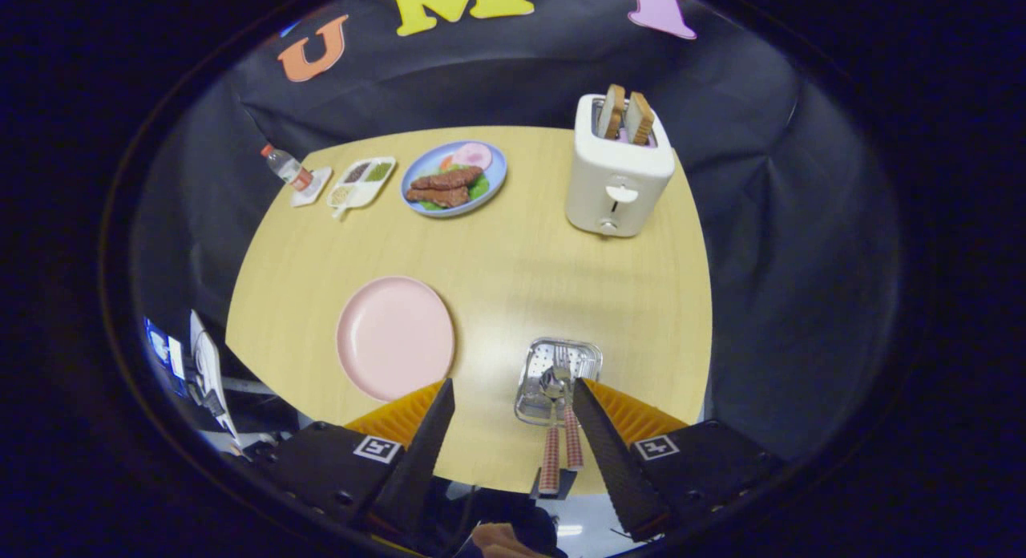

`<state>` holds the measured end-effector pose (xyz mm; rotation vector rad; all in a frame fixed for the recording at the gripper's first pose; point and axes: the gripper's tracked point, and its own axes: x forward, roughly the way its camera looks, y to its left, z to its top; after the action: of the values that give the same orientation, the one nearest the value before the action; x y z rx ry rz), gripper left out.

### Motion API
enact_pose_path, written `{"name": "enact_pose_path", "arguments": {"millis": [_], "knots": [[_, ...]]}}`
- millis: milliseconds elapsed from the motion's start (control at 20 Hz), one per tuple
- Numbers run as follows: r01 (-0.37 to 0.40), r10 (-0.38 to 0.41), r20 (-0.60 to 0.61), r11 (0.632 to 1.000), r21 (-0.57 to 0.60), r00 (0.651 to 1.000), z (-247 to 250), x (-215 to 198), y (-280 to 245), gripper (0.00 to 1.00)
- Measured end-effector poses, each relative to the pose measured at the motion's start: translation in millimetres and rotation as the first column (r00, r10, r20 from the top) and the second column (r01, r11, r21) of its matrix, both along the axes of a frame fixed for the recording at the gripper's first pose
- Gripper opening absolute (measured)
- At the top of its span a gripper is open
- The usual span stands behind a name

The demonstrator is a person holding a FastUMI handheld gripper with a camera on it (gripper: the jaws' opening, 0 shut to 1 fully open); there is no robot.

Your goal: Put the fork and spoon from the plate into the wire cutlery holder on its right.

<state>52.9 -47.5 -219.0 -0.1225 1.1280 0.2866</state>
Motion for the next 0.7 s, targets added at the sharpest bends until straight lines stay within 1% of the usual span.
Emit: {"name": "enact_pose_path", "arguments": {"millis": [100, 150, 250, 300, 400, 500, 550, 650, 700], "knots": [[0.028, -0.030, 0.088, 0.999, 0.023, 0.996, 21.2, 1.4, 7.7, 0.92], [0.042, -0.046, 0.146, 0.999, 0.030, 0.988, 34.0, 2.3, 10.9, 0.92], [0.062, -0.072, 0.269, 0.997, 0.045, 0.960, 61.3, 2.4, 15.2, 0.94], [0.069, -0.084, 0.324, 0.996, 0.058, 0.942, 75.6, 0.1, 19.3, 0.96], [0.085, -0.115, 0.414, 0.992, 0.090, 0.903, 101.5, -5.8, 31.5, 0.97], [0.097, -0.155, 0.476, 0.985, 0.145, 0.866, 123.6, -15.2, 44.7, 0.97], [0.101, -0.174, 0.513, 0.981, 0.167, 0.840, 135.0, -18.7, 48.6, 0.97], [0.090, -0.194, 0.603, 0.976, 0.198, 0.774, 160.9, -22.1, 55.1, 0.97], [0.087, -0.203, 0.649, 0.975, 0.206, 0.733, 176.8, -25.9, 59.2, 0.97]]}}
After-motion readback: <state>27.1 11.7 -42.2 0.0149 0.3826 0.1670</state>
